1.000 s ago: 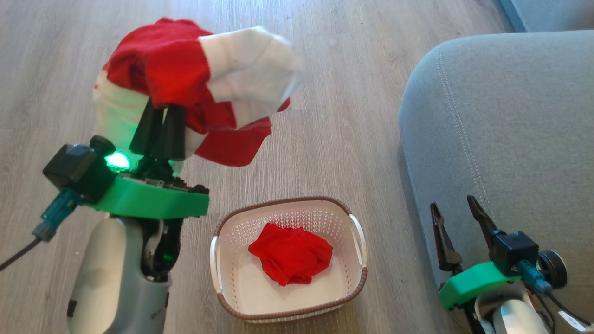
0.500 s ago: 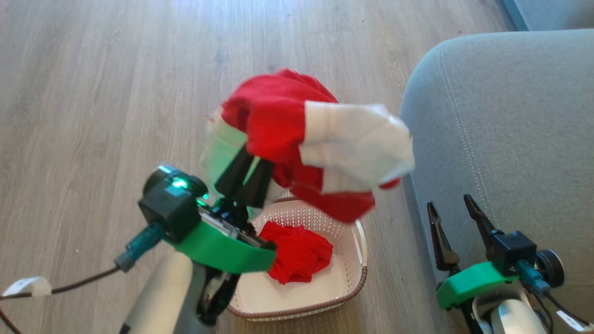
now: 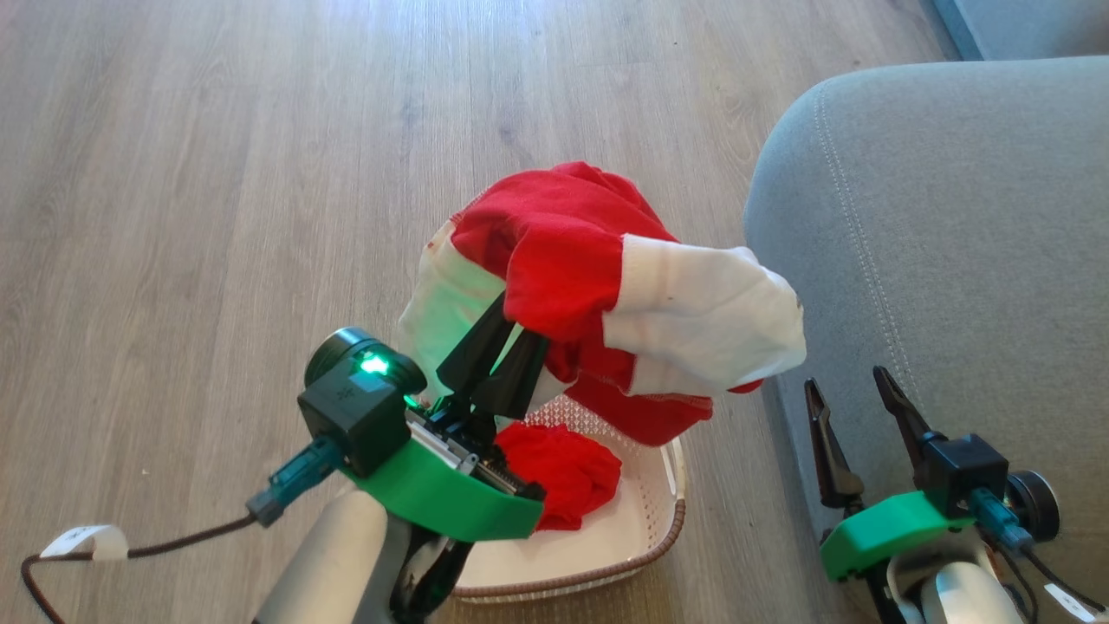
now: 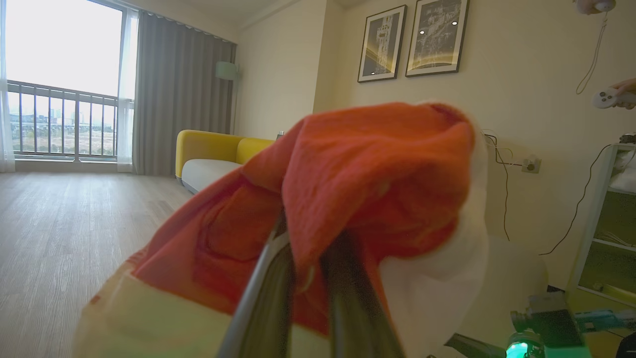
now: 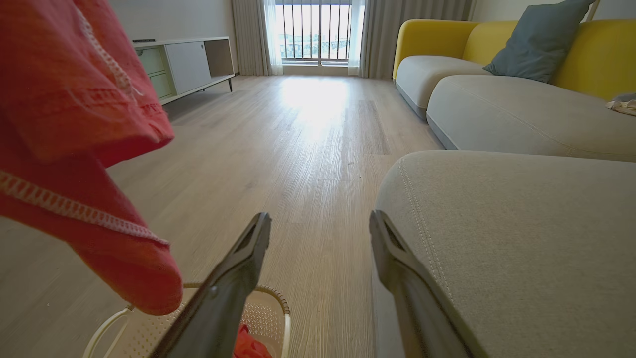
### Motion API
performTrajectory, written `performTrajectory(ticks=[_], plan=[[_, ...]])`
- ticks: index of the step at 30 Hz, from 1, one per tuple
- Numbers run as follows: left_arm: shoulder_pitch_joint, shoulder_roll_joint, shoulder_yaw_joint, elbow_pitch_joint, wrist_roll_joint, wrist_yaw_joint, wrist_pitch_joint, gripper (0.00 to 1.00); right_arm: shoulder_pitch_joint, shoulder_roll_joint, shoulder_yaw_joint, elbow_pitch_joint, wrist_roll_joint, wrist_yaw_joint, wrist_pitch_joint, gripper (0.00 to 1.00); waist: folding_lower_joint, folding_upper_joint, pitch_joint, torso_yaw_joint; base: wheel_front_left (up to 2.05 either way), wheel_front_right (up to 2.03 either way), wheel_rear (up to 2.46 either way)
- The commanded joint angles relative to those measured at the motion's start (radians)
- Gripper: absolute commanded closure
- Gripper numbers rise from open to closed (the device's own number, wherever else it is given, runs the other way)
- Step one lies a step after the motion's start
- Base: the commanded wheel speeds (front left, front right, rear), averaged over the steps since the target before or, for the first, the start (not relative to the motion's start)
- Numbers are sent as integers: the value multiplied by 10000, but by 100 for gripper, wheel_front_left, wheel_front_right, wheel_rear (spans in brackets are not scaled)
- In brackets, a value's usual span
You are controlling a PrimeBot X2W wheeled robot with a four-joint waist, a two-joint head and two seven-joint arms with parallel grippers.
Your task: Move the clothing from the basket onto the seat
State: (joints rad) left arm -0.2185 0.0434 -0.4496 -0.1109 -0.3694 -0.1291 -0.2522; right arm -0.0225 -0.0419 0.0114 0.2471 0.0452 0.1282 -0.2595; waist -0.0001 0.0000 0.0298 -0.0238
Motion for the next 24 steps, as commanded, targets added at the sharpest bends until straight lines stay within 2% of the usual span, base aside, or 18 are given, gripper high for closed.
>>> performTrajectory(ticks=[1,24], plan=[[-324,68,349,-408,10,-11,-95,100,-92,-83,251,-270,13,25,-23,0,1,0,7,9,0,0,0],[-379,68,513,-302,11,-14,-95,100,-147,-83,488,-408,-106,25,-23,0,1,0,-52,23,0,0,0]])
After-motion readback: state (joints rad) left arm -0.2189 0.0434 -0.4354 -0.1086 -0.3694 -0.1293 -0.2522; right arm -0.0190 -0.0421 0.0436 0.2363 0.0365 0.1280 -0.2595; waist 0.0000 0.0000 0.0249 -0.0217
